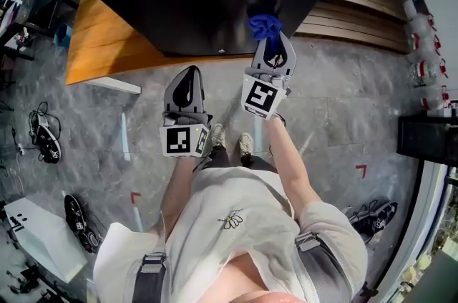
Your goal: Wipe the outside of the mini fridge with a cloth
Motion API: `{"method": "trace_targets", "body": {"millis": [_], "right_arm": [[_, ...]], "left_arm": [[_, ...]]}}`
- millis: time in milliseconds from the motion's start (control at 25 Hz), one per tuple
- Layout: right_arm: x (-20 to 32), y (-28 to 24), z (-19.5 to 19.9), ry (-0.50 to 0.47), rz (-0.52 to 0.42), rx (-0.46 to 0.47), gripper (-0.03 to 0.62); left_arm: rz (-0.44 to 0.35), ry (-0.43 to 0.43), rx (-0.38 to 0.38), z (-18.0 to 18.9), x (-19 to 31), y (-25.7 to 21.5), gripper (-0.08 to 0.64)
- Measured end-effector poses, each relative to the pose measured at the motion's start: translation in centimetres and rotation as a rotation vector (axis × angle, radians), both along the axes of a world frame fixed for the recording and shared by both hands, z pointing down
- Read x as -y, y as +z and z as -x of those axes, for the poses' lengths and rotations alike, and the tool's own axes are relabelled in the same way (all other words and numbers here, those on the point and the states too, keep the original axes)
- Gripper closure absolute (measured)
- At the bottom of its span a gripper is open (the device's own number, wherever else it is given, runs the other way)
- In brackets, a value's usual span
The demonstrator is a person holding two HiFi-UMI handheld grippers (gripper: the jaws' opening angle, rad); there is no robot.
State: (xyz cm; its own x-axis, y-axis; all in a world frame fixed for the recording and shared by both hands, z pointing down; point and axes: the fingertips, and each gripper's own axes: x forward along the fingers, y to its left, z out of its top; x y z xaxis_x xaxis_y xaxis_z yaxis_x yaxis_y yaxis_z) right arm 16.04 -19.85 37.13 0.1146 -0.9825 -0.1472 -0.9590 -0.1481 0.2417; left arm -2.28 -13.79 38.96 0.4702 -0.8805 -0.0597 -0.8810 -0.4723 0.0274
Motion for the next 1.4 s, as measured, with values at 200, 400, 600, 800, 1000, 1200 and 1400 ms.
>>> {"method": "trace_targets", "body": {"millis": [200,400,600,800,1000,1200,1400], "right_arm": [[-0.3,0.5,-3.8,0.068,0.001,0.008,0.529],[-0.6,0.6,-6.4,0.116,0.004,-0.017,0.529],[-0.6,1.1,-7.6,0.137,0.007,-0.022,0.531],[-0.5,1.5,-8.9,0.16,0.017,-0.018,0.531],[-0.4,1.5,-9.3,0.162,0.012,-0.022,0.531],[-0.5,1.8,-9.9,0.18,0.012,-0.016,0.531],[-0.7,1.9,-11.0,0.203,0.01,0.004,0.531]], "left_arm": [[0.005,0.017,0.011,-1.5,-0.2,0.4,0.555],[0.009,0.03,0.023,-2.3,-0.5,0.4,0.555],[0.0,0.037,0.043,-2.9,-0.6,0.4,0.555],[-0.003,0.044,0.052,-3.4,-0.6,0.3,0.555],[-0.002,0.033,0.059,-3.1,-0.6,0.3,0.555],[-0.003,0.017,0.062,-2.3,-1.0,0.4,0.555],[0.005,0.001,0.058,-1.6,-1.3,0.5,0.555]]}}
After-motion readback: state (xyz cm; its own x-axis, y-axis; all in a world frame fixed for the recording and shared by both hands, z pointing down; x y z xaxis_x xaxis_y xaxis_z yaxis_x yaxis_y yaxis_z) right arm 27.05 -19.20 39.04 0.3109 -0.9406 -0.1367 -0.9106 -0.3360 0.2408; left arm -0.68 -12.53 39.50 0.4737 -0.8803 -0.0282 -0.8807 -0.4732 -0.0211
